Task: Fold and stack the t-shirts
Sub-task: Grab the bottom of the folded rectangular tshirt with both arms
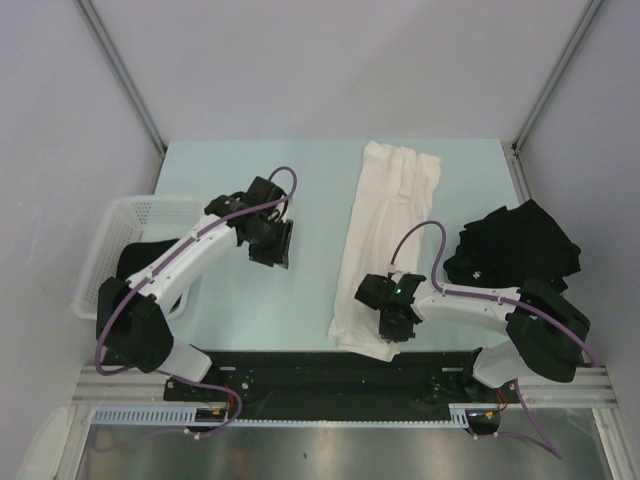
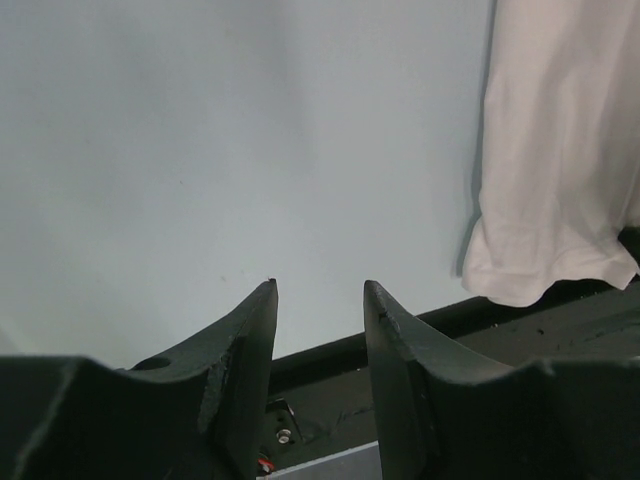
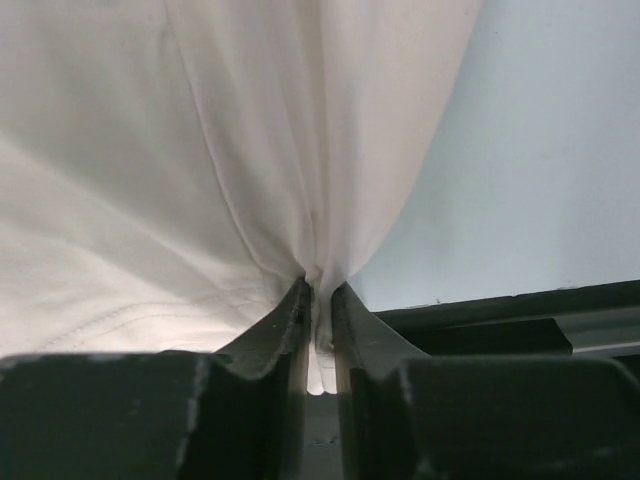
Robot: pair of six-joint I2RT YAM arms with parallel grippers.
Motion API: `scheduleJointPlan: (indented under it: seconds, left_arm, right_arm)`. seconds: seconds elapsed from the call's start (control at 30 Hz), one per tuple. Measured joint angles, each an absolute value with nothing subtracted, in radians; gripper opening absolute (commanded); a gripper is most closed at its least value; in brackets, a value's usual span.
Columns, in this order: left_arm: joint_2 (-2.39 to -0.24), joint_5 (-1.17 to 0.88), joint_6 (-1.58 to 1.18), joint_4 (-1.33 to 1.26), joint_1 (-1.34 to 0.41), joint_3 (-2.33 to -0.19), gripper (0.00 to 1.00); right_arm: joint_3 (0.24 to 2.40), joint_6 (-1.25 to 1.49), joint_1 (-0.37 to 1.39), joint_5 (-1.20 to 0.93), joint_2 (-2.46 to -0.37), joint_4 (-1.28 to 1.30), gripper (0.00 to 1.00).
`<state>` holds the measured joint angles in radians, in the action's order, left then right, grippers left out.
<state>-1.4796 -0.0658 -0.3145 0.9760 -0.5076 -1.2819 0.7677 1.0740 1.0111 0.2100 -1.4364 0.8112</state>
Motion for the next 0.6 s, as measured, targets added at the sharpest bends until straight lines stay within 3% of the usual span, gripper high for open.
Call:
scheduleJointPlan:
  seconds: [0.4,0.6]
  left_arm:
    - [-1.314,-0.193,-0.471,0.870,-0.596,-0.971,0.45]
    - [-1.293,-0.248,-0.552,0.767,-0.648,-0.879,0.46]
  right_arm:
    - [0.768,1.061,1.004,0.200,-1.436,0.808,0.03]
    - [0.768,1.048,0.991,0.189,-1.436,0.806,0.02]
